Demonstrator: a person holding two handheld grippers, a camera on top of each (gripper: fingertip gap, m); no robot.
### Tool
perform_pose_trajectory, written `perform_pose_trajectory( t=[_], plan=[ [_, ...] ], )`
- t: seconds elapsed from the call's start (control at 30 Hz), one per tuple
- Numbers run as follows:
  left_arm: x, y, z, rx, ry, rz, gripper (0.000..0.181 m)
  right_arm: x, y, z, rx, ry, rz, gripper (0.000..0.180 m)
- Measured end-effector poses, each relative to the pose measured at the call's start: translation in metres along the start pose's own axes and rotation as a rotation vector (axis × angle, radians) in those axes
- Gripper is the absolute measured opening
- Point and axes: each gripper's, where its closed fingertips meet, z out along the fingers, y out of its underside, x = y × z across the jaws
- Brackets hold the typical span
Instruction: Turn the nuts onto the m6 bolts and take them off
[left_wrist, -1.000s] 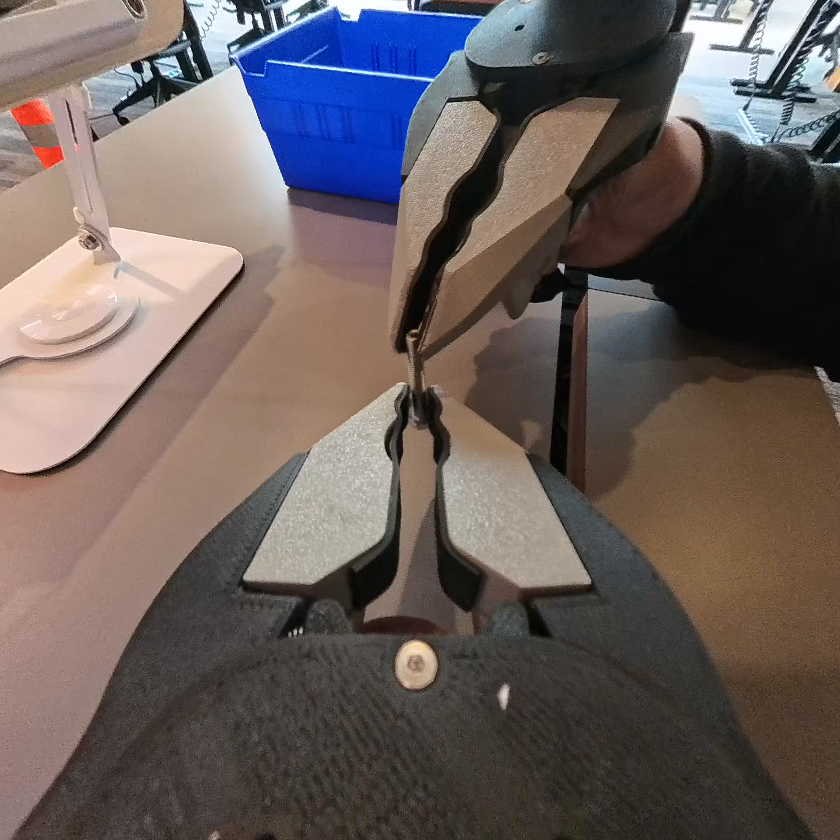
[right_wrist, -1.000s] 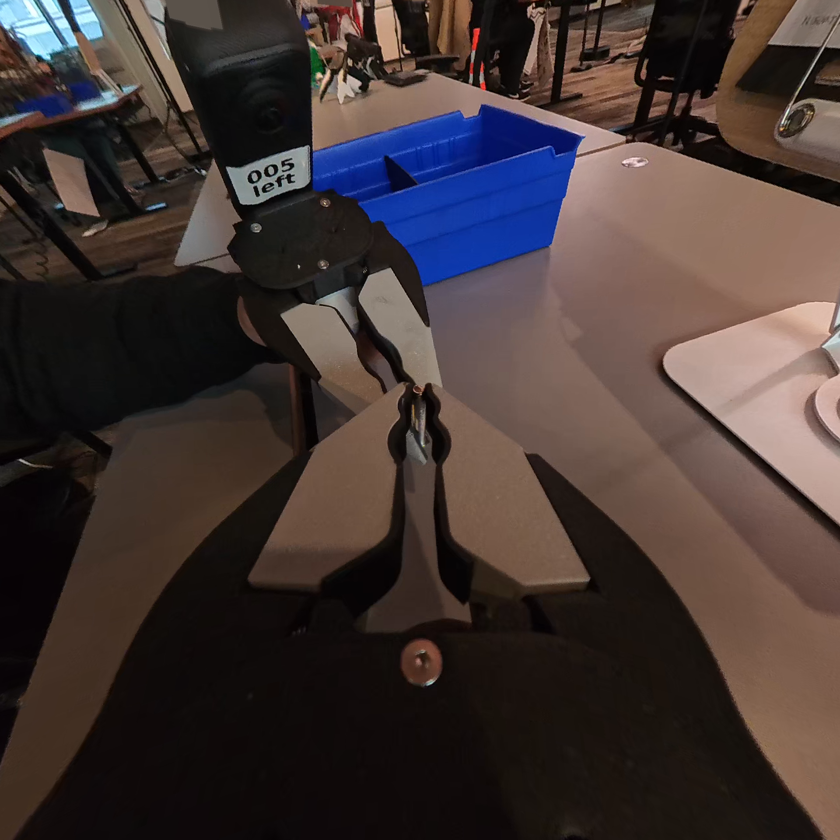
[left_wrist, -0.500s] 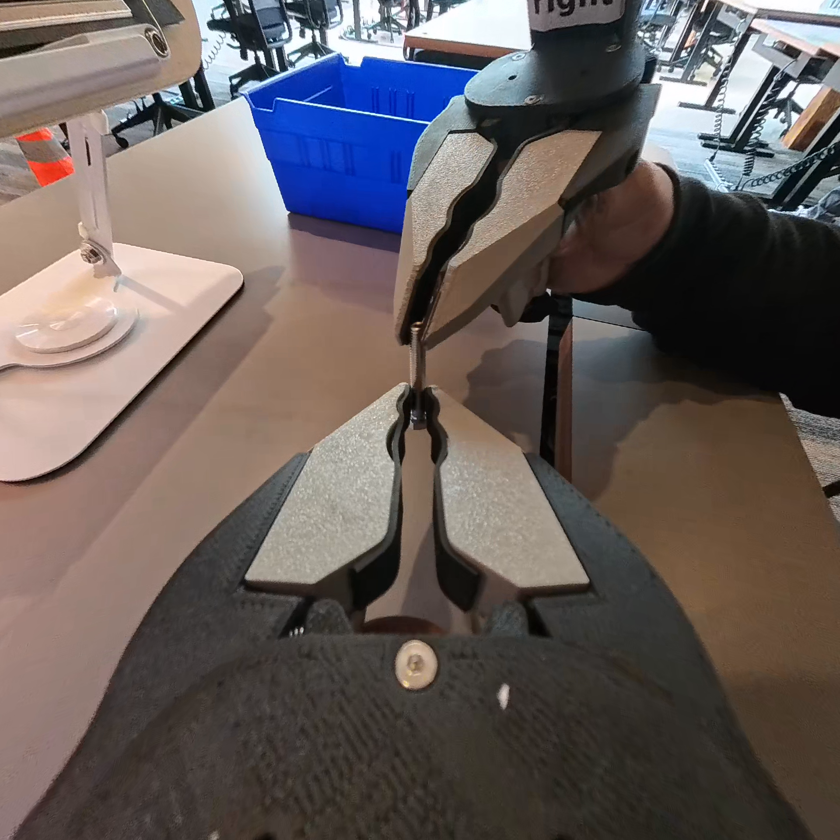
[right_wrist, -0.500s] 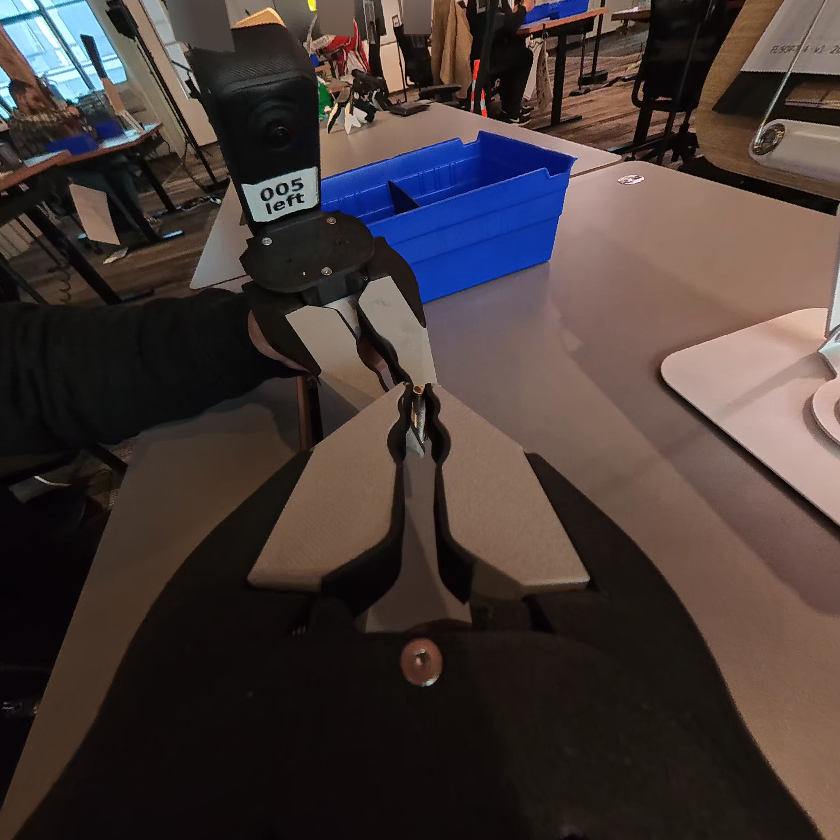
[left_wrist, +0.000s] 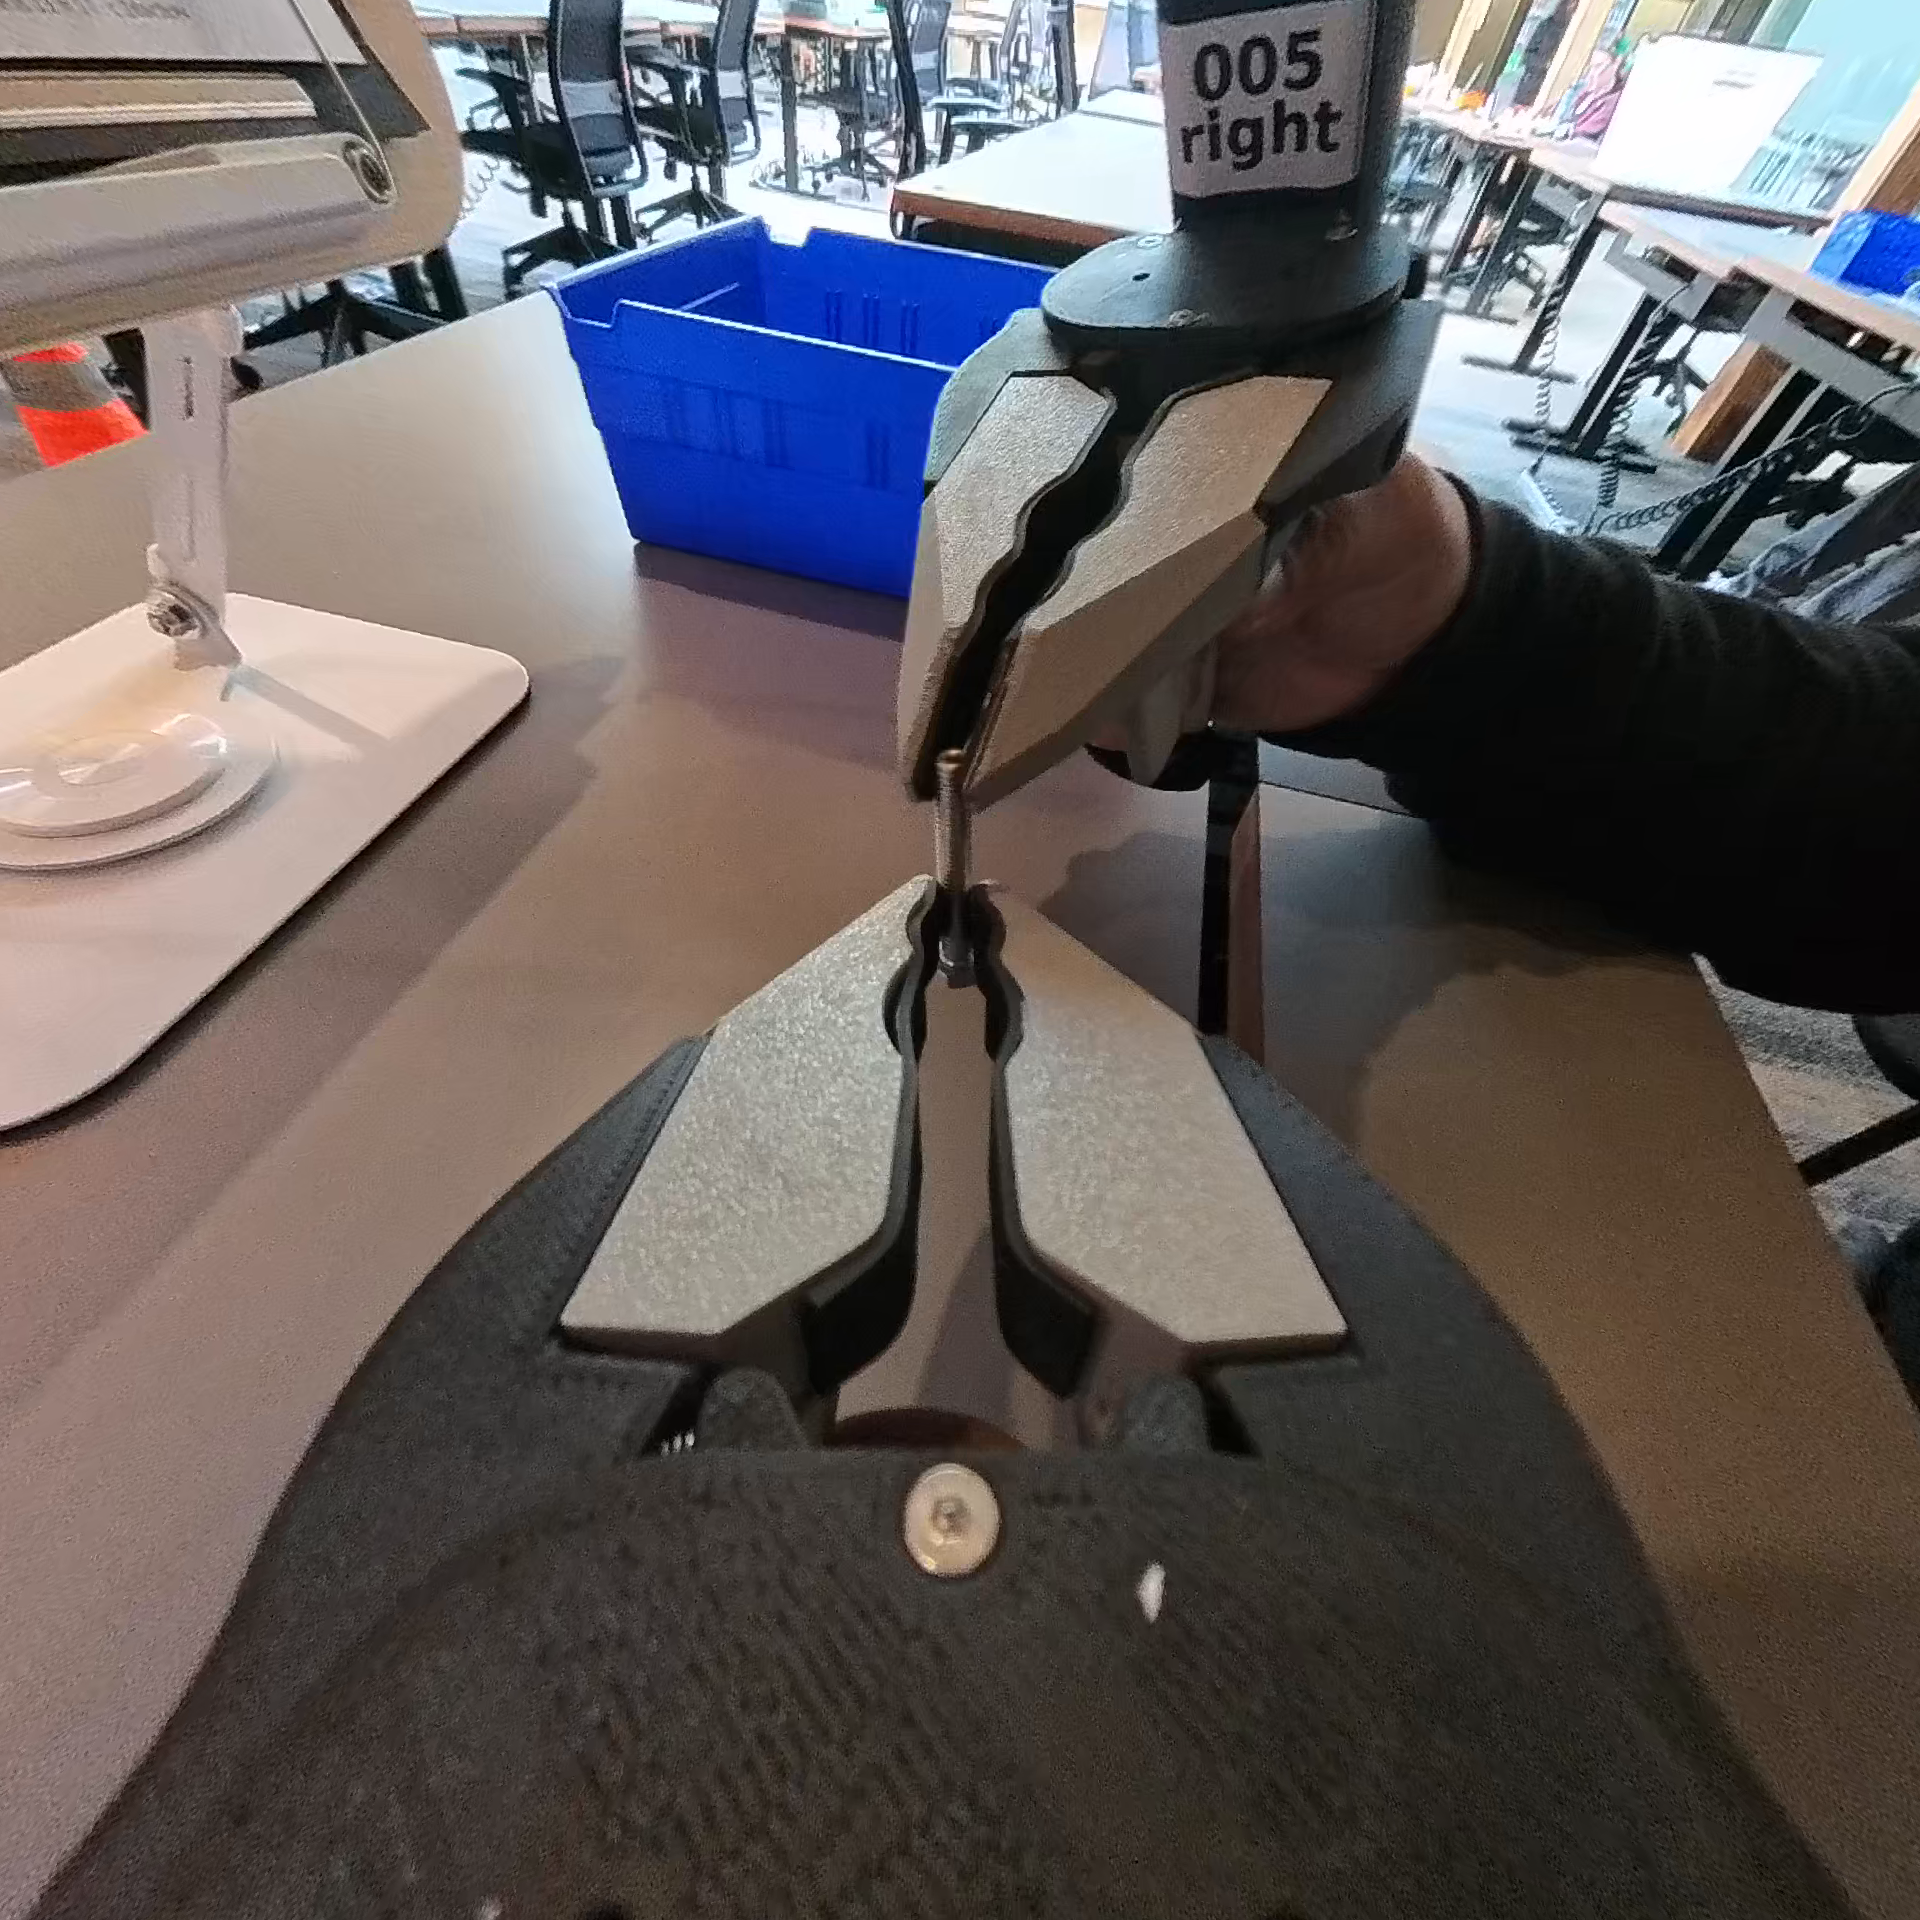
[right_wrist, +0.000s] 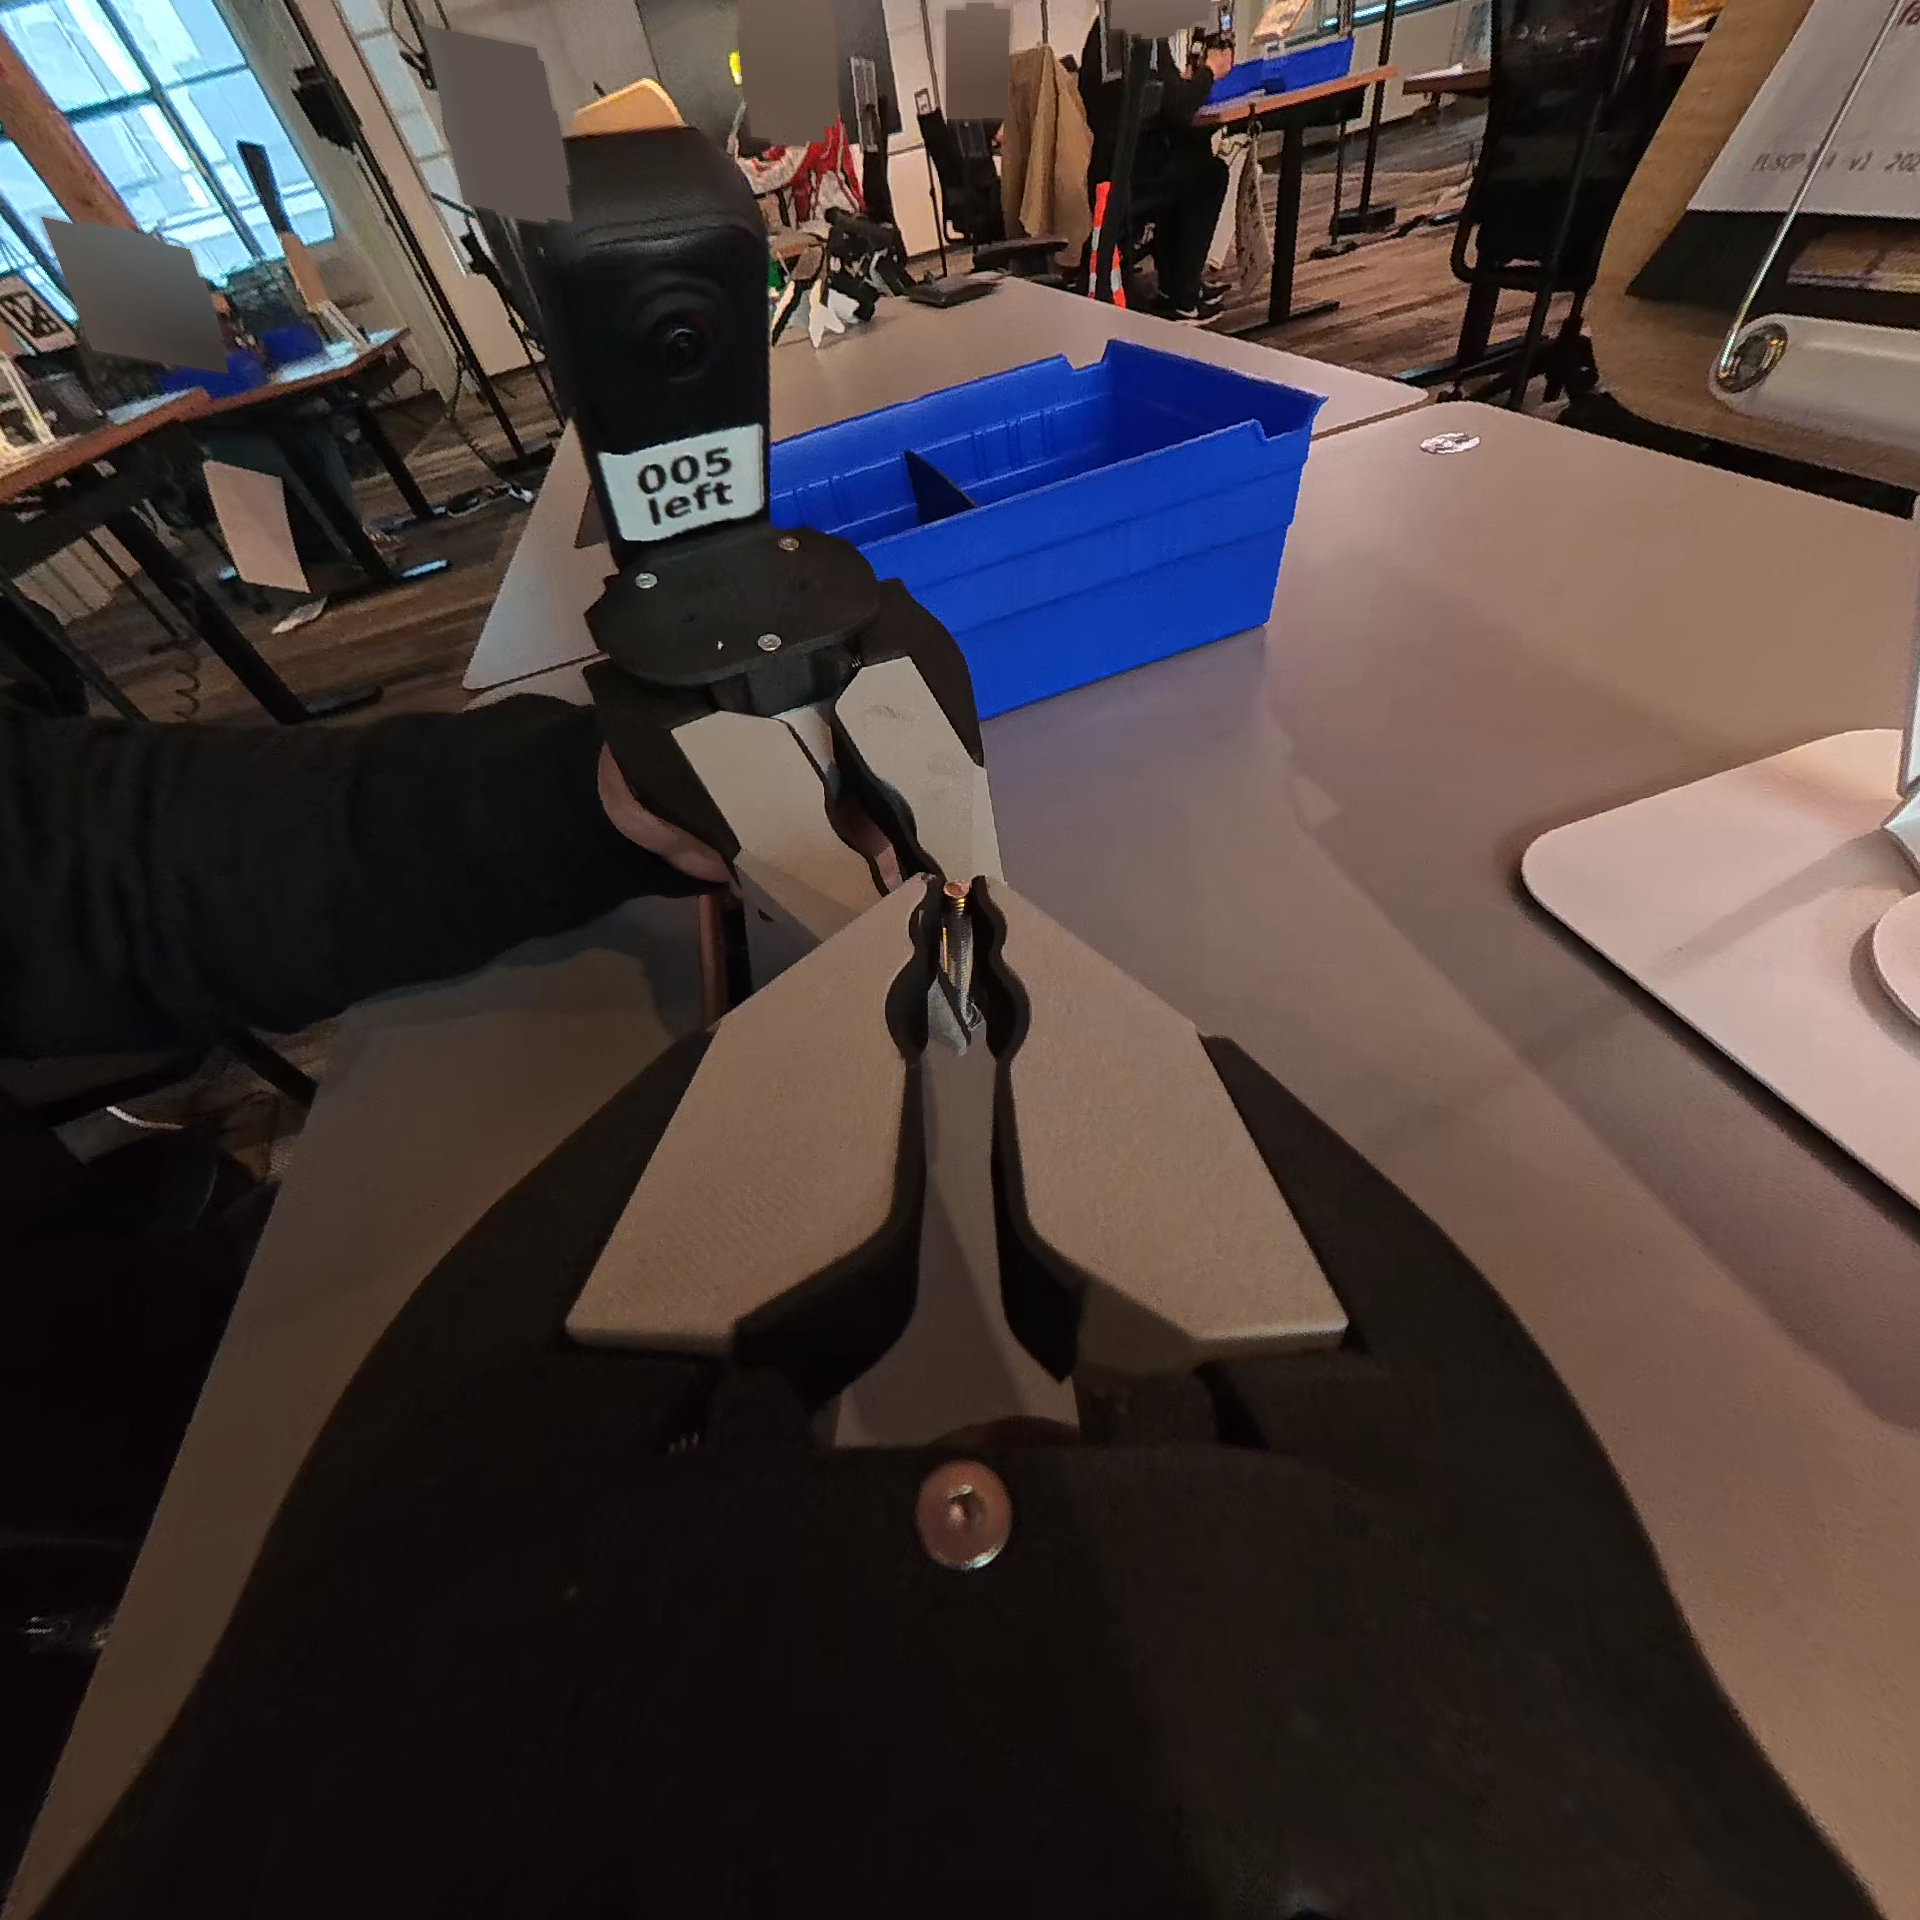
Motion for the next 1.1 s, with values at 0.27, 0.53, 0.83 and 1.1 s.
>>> perform_pose_trajectory(
  t=[0.27,0.53,0.83,1.1],
  plan=[
    [0.0048,-0.0049,0.0009,0.057,0.065,-0.076,0.002,-0.0029,-0.0034,-0.0003,0.014,-0.008,-0.003,0.002],
    [0.0051,-0.0056,0.0018,0.053,0.043,-0.037,0.002,-0.0040,-0.0040,-0.0008,0.010,-0.008,-0.014,0.002],
    [0.0044,-0.0064,0.0007,0.048,0.018,-0.004,0.002,-0.0055,-0.0050,-0.0012,0.021,-0.016,-0.023,0.002],
    [0.0010,-0.0052,-0.0006,0.052,0.007,0.003,0.002,-0.0060,-0.0067,-0.0022,0.030,-0.028,-0.012,0.012]
  ],
)
